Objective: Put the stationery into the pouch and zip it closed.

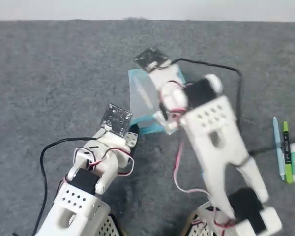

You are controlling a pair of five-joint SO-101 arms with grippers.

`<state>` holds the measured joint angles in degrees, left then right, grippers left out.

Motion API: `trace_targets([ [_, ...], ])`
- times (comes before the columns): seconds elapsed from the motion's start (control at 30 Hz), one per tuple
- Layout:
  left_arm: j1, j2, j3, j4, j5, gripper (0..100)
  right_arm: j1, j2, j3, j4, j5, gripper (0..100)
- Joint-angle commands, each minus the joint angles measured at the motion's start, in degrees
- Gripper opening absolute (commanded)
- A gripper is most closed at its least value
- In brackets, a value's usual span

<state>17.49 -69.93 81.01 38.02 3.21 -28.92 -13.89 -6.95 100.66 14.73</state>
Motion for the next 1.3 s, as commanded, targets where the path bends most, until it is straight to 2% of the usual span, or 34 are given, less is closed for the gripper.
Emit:
trace_targets([
  [0.0, -8.44, -1.49, -2.59, -1.05, -0.62, 1, 5.14, -9.10, 4.57, 2.24, 5.36, 18.0],
  [0.13, -16.09, -1.41, -3.03, -1.14, -0.44, 1, 16.84, -14.20, 13.63, 2.15, 11.08, 18.0],
  [0.3, -12.66, -1.49, -2.24, 0.26, -0.79, 1, 36.18, -15.08, 20.22, 0.40, 21.71, 18.0],
  [0.43, -13.36, -0.97, -2.86, 0.00, -0.53, 1, 51.74, -15.08, 23.74, -4.79, 33.58, 18.0],
  [0.53, -10.90, -1.41, -1.27, 0.00, -0.88, 1, 60.00, -15.08, 28.13, -10.86, 40.35, 18.0],
  [0.63, -11.16, -1.41, -1.45, -0.09, -0.88, 1, 66.42, -13.93, 30.86, -16.92, 42.81, 18.0],
  [0.83, -11.25, -1.05, -1.19, 0.09, -0.88, 1, 73.45, 1.27, 27.25, -25.45, 43.34, 18.0],
  [1.07, -11.25, -1.41, -0.13, -0.09, -0.88, 1, 80.48, 20.53, 9.76, -23.16, 43.34, 18.0],
  [1.27, -11.16, -1.41, -0.22, -0.18, -0.88, 1, 80.40, 27.65, 2.90, -20.09, 43.34, 18.0],
])
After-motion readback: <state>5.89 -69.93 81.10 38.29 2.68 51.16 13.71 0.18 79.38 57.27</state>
